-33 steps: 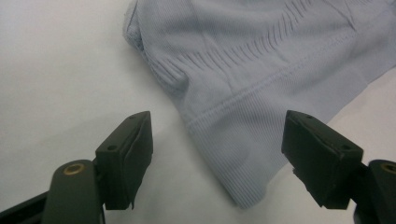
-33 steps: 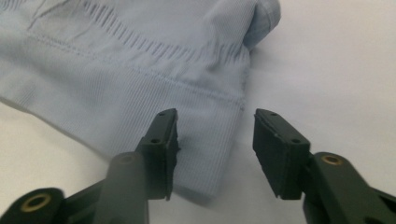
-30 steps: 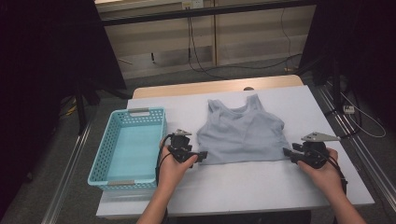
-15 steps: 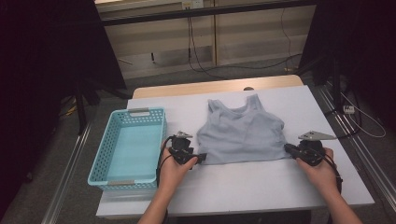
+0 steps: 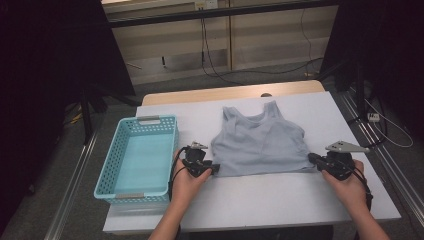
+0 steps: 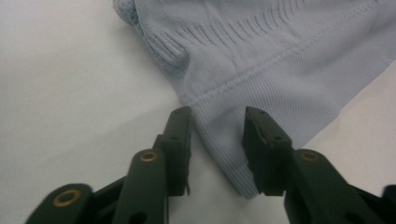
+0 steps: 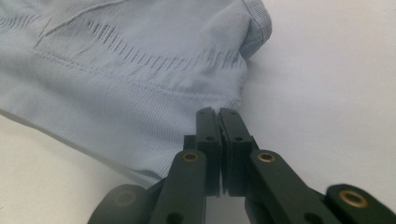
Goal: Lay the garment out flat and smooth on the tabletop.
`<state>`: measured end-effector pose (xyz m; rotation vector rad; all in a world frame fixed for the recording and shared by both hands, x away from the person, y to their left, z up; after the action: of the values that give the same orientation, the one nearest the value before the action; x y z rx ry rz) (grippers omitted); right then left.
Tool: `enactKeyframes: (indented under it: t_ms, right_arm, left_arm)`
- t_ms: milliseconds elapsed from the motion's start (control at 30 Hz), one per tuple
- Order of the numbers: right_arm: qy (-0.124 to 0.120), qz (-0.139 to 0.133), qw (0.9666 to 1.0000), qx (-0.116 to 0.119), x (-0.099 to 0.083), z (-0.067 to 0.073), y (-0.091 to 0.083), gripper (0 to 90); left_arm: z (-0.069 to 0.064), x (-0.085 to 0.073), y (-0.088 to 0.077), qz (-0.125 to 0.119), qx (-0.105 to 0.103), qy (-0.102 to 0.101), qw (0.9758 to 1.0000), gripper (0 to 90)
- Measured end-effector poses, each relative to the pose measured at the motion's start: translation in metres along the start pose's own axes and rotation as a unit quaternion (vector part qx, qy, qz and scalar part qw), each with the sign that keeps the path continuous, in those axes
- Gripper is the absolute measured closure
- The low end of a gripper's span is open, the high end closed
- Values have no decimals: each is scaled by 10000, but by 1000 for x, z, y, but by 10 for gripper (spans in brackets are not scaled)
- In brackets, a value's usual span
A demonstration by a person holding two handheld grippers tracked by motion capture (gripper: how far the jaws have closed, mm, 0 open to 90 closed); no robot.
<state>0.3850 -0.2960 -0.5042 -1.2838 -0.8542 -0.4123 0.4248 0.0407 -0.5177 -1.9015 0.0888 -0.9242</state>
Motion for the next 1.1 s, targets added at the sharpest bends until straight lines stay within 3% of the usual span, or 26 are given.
enactKeyframes:
  t_ms: [200,267,467,633,900,933,1100]
  right_arm:
    - [18,28,10000,32,-1,1,-1,886]
    - [2,39,10000,41,-2,2,-3,886]
    - [32,33,9999,93,-6,4,-12,886]
    - [-74,21,9998,170,-15,12,-30,886]
    - [-238,259,9989,319,-37,26,-45,885]
    - [-230,269,9988,344,-38,27,-46,885]
    - [-280,293,9985,377,-39,28,-46,877]
  left_arm:
    - [-4,-2,-1,183,-136,-170,9996,823]
    - [-6,-2,-2,285,-167,-167,9993,850]
    - [-15,-2,-13,338,-339,-151,9987,867]
    - [-23,-12,-24,422,-547,-145,9975,869]
    - [-32,-33,-32,581,-598,-77,9965,870]
    - [-33,-34,-32,557,-621,-142,9964,870]
    - [-33,-34,-32,522,-562,-83,9970,867]
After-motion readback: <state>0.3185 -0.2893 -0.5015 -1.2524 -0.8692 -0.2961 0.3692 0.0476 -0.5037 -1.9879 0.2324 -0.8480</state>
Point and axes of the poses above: each handheld gripper's, and its own axes: y roughly forward along the jaws, x roughly out of its top, z roughly to its left, the point moved 9 cm from there along y, roughly forward along the jaws, and after that the axes turned 5 degrees about z, right-handed, at the moved point
